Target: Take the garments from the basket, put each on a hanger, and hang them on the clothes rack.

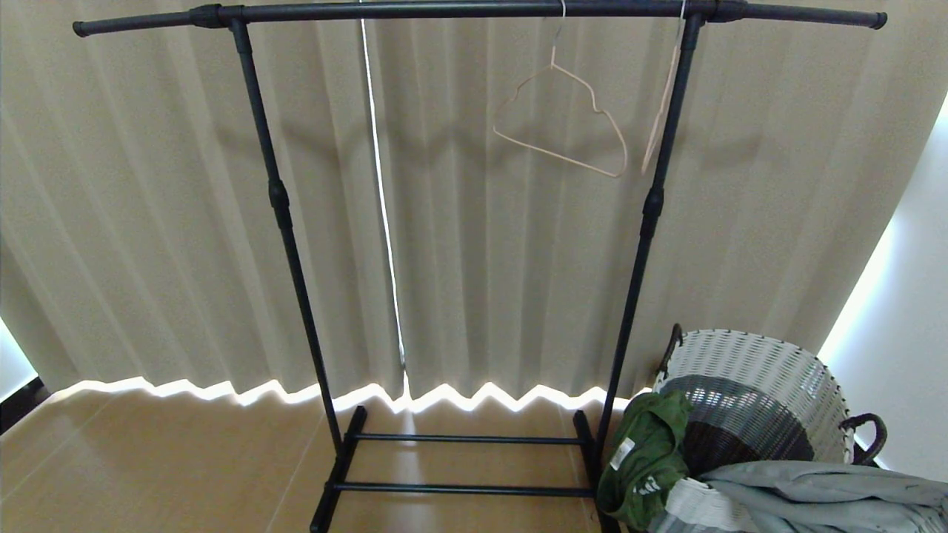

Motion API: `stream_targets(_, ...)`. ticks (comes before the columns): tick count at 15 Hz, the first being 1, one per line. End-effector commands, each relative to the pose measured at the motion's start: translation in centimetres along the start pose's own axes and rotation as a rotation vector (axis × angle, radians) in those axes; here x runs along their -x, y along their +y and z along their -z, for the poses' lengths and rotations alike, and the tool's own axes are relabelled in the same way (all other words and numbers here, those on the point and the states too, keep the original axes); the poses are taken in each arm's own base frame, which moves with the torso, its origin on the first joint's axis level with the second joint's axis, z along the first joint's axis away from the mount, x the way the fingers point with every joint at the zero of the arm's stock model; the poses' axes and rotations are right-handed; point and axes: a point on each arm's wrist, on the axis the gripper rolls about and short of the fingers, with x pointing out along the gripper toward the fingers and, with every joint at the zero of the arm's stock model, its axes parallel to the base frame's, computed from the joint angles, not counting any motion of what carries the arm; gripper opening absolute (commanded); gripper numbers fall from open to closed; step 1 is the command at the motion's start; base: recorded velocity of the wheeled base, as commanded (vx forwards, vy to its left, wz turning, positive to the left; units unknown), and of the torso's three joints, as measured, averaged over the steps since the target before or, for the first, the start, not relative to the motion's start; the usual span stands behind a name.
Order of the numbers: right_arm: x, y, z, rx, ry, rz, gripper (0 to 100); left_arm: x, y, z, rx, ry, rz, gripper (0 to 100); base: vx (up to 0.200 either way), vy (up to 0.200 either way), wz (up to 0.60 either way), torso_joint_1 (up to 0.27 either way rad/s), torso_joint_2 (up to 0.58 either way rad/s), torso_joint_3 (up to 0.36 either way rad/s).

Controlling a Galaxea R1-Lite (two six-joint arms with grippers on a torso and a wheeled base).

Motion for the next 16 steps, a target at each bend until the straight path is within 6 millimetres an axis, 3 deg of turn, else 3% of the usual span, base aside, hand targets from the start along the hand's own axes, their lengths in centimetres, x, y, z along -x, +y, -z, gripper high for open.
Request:
stream_targets(1, 0.2, 0.0, 0.1, 0.0, -0.013, 0.001, 0, 0.0, 0.0, -0.5, -0.012, -0.055, 0.017, 0, 0.0, 0.0, 0.0, 0.0, 0.0, 0.0)
stream_targets(3, 0.8, 0.0, 0.1, 0.0, -0.046, 0.012, 0, 0.2, 0.1, -1.9, -0.025, -0.191, 0.044, 0, 0.0, 0.0, 0.0, 0.0, 0.0, 0.0)
stream_targets(5, 1.3, -0.4, -0.6, 0.002, -0.066, 0.008, 0, 0.2, -0.1, -1.8, -0.054, -0.199, 0.142, 0, 0.0, 0.0, 0.0, 0.0, 0.0, 0.0)
stream_targets(6, 1.8, -0.6, -1.1, 0.01, -0.086, -0.014, 0, 0.2, -0.1, -2.8, -0.079, -0.206, 0.184, 0, 0.0, 0.0, 0.0, 0.0, 0.0, 0.0)
stream_targets(8, 3.4, -1.2, -2.4, 0.032, -0.14, -0.069, 0, -1.2, 0.7, -6.8, -0.094, -0.173, 0.208, 0, 0.0, 0.0, 0.0, 0.0, 0.0, 0.0)
stream_targets(13, 5.7, -2.8, -5.3, 0.028, -0.236, -0.109, 0, -8.6, 1.9, -13.2, -0.058, -0.076, 0.342, 0, 0.0, 0.0, 0.0, 0.0, 0.0, 0.0)
stream_targets(16, 5.9, -4.1, -8.6, 0.032, -0.297, -0.167, 0, -13.4, 1.8, -16.1, -0.049, -0.079, 0.399, 0, 0.0, 0.0, 0.0, 0.0, 0.0, 0.0)
